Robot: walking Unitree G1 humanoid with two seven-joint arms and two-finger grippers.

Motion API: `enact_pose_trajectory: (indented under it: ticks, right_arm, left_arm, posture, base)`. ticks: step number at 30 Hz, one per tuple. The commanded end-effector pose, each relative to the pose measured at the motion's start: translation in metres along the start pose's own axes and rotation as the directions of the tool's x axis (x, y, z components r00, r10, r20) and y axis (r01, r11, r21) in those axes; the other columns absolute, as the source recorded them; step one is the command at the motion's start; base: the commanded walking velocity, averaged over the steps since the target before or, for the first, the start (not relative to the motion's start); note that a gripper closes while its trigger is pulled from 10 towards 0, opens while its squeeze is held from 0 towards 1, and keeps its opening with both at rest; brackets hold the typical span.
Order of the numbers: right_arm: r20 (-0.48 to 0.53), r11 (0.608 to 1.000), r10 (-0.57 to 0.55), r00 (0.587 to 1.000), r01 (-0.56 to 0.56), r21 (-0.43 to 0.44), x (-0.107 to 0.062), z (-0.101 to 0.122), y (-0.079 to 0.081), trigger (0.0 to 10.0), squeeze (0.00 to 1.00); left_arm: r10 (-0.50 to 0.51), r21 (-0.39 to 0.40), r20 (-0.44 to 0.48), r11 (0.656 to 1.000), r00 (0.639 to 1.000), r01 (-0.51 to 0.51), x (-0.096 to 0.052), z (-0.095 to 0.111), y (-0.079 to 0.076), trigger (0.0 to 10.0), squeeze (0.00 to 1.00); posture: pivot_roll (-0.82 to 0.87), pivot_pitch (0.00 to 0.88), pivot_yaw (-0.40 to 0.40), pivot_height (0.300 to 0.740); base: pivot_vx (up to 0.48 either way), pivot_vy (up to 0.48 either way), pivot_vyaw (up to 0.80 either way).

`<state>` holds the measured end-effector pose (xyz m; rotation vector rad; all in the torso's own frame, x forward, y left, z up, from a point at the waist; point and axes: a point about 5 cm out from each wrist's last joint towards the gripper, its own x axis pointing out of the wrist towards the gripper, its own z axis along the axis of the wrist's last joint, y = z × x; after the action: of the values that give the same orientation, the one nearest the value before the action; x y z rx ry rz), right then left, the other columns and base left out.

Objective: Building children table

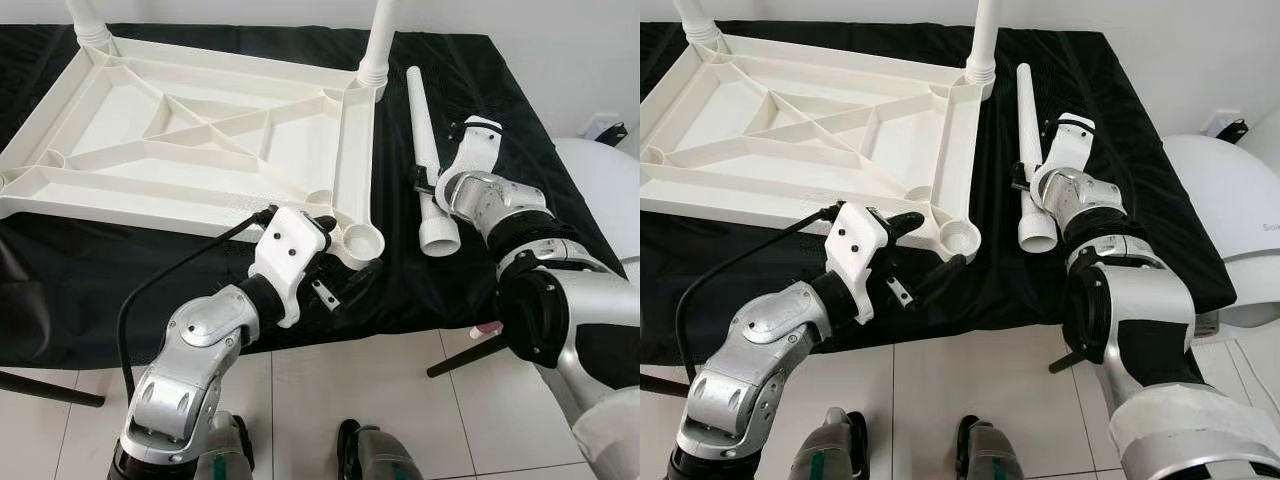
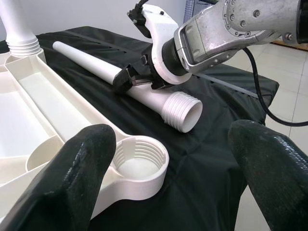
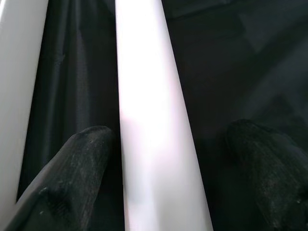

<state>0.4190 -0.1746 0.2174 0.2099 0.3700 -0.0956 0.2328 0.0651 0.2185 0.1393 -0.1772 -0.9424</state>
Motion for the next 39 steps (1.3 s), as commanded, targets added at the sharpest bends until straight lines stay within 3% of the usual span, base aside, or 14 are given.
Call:
enact_pose_trajectory:
  ticks: [1,2,18,27,28,29,30,39]
  right_arm:
    - [-0.143,0.999,-0.030,0.989,0.031,0.011,0.003,-0.031,-0.004,7.6,0.00]
    - [-0.166,0.999,-0.035,0.986,0.041,0.035,0.003,-0.034,-0.005,0.0,0.00]
    - [-0.201,0.982,-0.051,0.978,0.086,0.166,0.001,-0.025,-0.010,0.0,0.00]
    - [-0.068,0.979,-0.008,0.998,0.022,0.203,-0.004,0.010,-0.007,0.0,0.00]
    - [0.002,0.976,0.000,1.000,-0.001,0.218,-0.008,0.030,-0.006,4.7,0.00]
    - [0.002,0.976,0.000,1.000,-0.001,0.218,-0.008,0.030,-0.006,4.7,0.00]
    - [0.025,0.975,-0.002,1.000,-0.004,0.221,-0.009,0.036,-0.006,10.0,0.00]
    - [0.151,0.959,0.024,0.988,-0.065,0.276,-0.022,0.076,-0.012,10.0,0.00]
  left_arm:
    - [0.056,0.006,0.000,0.998,0.998,-0.056,-0.001,0.002,0.002,10.0,0.00]
    - [0.058,0.007,0.002,0.998,0.998,-0.058,0.000,0.002,0.003,10.0,0.00]
    - [0.077,0.020,0.022,0.997,0.997,-0.077,0.004,0.010,0.011,10.0,0.00]
    - [0.091,0.017,0.050,0.996,0.995,-0.092,0.005,0.018,0.025,10.0,0.00]
    - [0.104,0.019,0.064,0.994,0.993,-0.106,0.005,0.022,0.035,10.0,0.00]
    - [0.104,0.019,0.064,0.994,0.993,-0.106,0.005,0.022,0.035,10.0,0.00]
    - [0.108,0.021,0.067,0.994,0.992,-0.110,0.005,0.023,0.038,10.0,0.00]
    - [0.136,0.033,0.118,0.989,0.984,-0.141,0.008,0.038,0.065,10.0,0.00]
  posture:
    - [0.11,0.225,-0.051,0.740]
    - [0.11,0.225,-0.051,0.740]
    - [0.11,0.240,-0.051,0.740]
    - [0.11,0.232,-0.046,0.740]
    - [0.11,0.228,-0.044,0.740]
    - [0.11,0.228,-0.044,0.740]
    - [0.11,0.228,-0.044,0.740]
    - [0.10,0.209,-0.049,0.740]
  base:
    - [0.000,0.000,0.00]
    - [0.000,0.000,0.00]
    - [0.000,0.000,0.00]
    - [0.000,0.000,0.00]
    - [0.000,0.000,0.00]
    - [0.000,0.000,0.00]
    - [0.000,0.000,0.00]
    - [0.000,0.000,0.00]
